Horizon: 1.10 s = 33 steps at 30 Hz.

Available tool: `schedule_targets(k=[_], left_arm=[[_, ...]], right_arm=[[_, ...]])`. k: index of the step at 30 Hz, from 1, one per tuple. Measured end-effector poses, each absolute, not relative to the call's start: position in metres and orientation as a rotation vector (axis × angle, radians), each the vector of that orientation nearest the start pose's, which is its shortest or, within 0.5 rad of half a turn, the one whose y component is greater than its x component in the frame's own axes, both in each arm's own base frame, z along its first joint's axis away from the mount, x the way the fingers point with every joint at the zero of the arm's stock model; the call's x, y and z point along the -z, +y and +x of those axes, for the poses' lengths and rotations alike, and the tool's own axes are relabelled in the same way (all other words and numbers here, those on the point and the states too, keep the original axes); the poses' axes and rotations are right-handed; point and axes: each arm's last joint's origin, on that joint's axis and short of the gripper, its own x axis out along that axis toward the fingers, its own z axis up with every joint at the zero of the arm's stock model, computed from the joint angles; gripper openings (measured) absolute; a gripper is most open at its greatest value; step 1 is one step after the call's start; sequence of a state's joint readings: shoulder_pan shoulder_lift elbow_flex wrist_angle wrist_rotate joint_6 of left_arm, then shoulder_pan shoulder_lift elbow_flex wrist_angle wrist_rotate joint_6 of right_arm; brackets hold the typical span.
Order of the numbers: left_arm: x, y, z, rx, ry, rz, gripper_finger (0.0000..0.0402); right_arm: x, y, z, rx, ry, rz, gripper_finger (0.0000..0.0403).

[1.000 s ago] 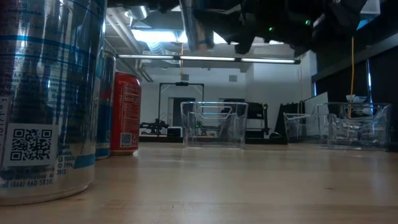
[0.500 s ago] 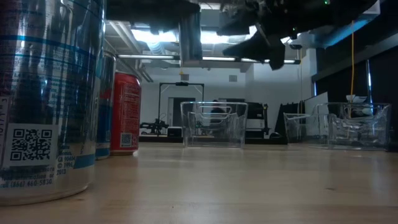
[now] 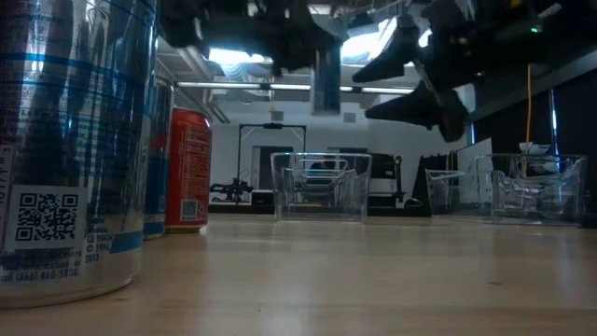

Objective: Sort soda cans
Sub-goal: Put the blue soda can into the middle transparent bin

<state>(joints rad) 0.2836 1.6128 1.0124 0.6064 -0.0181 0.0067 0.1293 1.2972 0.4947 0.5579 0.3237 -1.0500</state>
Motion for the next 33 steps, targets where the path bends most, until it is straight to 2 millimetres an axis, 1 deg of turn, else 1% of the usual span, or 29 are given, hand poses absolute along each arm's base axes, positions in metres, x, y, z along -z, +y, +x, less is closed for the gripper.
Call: schedule_targets(k=[3, 5, 9, 11, 13, 16, 18, 24, 29, 33], left_arm=[[-0.259, 0.117, 0.358, -0.306, 0.005, -0.048, 0.0241], [-0.246, 0.124, 0.362, -0.320, 0.034, -0.069, 0.0241], [-0.222, 0.126, 0.371, -0.318, 0.069, -0.089, 0.0241], [-0.213, 0.127, 0.375, -0.322, 0.075, -0.091, 0.0241], [-0.209, 0.128, 0.377, -0.332, 0.069, -0.100, 0.0241], [-0.209, 0.133, 0.381, -0.347, 0.052, -0.110, 0.0241], [-0.205, 0.135, 0.387, -0.347, 0.053, -0.135, 0.0241], [-0.179, 0.137, 0.397, -0.324, 0.121, -0.201, 0.0241], [-0.165, 0.138, 0.400, -0.333, 0.147, -0.241, 0.0241], [-0.160, 0.132, 0.403, -0.322, 0.165, -0.225, 0.0241]], right_arm=[[-0.192, 0.033, 0.246, 0.036, 0.304, -1.096, 0.0310], [-0.187, 0.040, 0.242, 0.038, 0.302, -1.102, 0.0310], [-0.180, 0.051, 0.234, 0.048, 0.325, -1.132, 0.0310], [-0.177, 0.053, 0.231, 0.074, 0.345, -1.141, 0.0310], [-0.176, 0.056, 0.229, 0.094, 0.354, -1.147, 0.0310], [-0.174, 0.055, 0.227, 0.112, 0.371, -1.148, 0.0310], [-0.174, 0.054, 0.227, 0.112, 0.376, -1.146, 0.0310], [-0.173, 0.054, 0.227, 0.113, 0.385, -1.150, 0.0310], [-0.172, 0.054, 0.227, 0.106, 0.390, -1.147, 0.0310], [-0.170, 0.054, 0.228, 0.105, 0.397, -1.150, 0.0310]])
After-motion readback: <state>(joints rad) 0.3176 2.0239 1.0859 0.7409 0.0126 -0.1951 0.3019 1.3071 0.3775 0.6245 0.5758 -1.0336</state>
